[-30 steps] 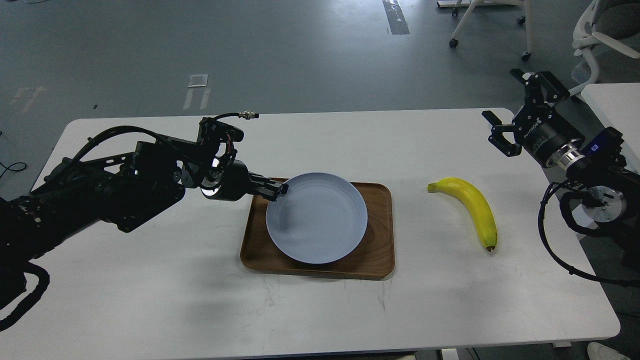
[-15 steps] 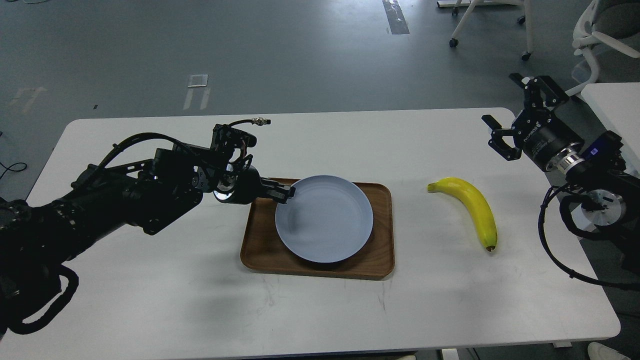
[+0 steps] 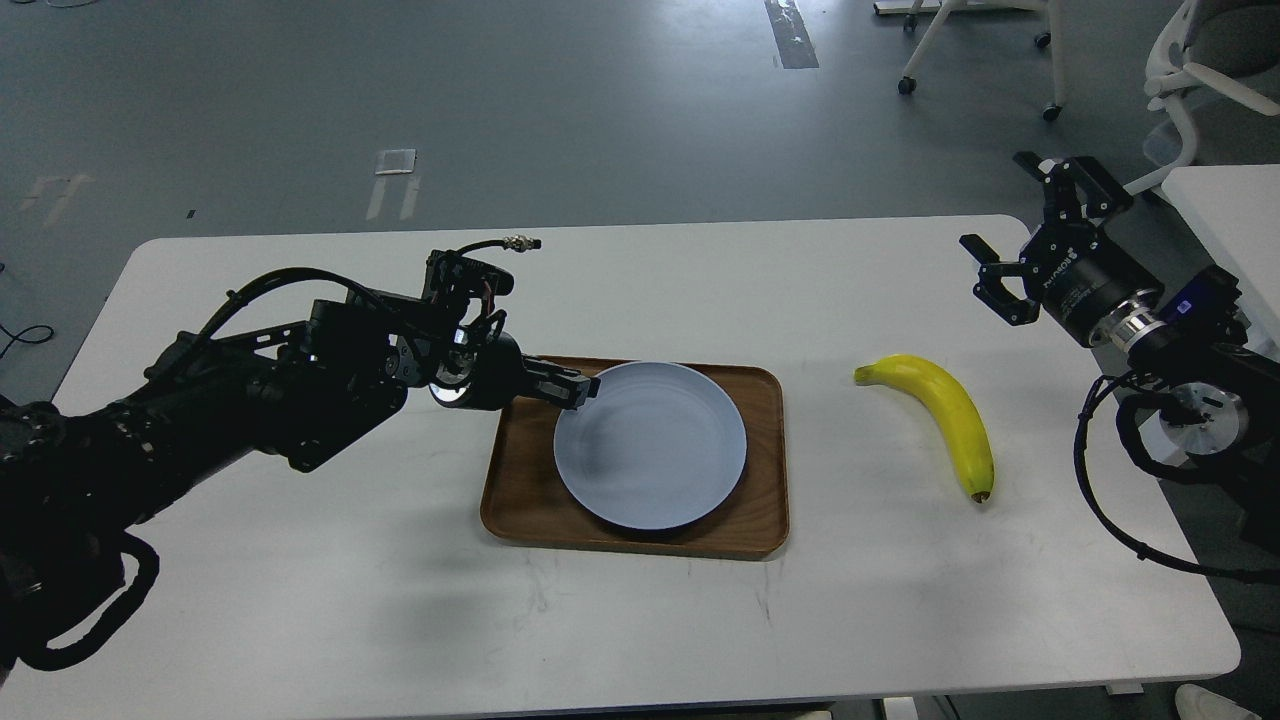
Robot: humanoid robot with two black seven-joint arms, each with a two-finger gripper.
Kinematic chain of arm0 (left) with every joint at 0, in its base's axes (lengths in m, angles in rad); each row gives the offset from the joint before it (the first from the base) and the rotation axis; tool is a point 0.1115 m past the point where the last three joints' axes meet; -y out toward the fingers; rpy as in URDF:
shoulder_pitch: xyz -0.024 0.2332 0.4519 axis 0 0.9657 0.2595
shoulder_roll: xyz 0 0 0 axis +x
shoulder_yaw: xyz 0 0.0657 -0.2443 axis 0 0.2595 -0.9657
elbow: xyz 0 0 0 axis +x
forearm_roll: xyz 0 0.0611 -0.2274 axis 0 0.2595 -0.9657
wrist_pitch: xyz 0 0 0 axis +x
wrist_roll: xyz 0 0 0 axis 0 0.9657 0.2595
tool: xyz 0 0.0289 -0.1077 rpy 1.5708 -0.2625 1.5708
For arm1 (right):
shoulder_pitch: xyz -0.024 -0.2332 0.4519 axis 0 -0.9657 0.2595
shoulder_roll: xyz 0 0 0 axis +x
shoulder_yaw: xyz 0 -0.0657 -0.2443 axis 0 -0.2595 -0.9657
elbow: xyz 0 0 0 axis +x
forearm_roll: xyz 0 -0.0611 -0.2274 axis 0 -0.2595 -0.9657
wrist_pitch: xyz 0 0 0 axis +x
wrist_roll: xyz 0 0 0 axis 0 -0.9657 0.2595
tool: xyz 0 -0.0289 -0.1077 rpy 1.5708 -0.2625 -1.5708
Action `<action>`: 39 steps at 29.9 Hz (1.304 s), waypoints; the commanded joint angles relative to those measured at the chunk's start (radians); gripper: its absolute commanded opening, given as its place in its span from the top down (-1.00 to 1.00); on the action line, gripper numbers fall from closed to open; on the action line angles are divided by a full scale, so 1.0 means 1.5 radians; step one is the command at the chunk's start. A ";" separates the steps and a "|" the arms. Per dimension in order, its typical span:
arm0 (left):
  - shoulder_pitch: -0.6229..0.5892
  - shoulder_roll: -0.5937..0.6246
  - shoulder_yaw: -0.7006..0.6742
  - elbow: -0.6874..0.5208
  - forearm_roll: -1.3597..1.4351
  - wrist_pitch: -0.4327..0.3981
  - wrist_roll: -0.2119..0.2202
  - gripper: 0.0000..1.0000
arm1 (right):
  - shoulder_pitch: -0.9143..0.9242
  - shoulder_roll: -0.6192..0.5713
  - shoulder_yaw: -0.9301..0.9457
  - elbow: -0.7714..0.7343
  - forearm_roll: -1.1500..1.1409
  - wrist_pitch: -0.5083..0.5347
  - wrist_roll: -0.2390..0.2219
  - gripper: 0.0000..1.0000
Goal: Place banana on plate with both arms
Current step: 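Lower the plate onto the wooden tray with the left gripper, then release the plate and raise the left gripper away from the tray, then reach the right gripper down and grasp the yellow banana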
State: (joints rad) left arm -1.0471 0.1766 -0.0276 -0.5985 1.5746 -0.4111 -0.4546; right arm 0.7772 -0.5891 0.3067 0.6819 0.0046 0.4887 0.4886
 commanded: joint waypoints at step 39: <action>0.162 0.253 -0.340 -0.293 -0.846 -0.016 -0.023 -0.95 | 0.304 0.019 -0.541 -0.042 -0.727 0.000 0.000 -1.00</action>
State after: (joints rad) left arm -0.8039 0.5587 -0.5372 -1.0388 0.3044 -0.4345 -0.4887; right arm 1.2349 -0.6006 -0.4513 0.6413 -1.0782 0.4886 0.4889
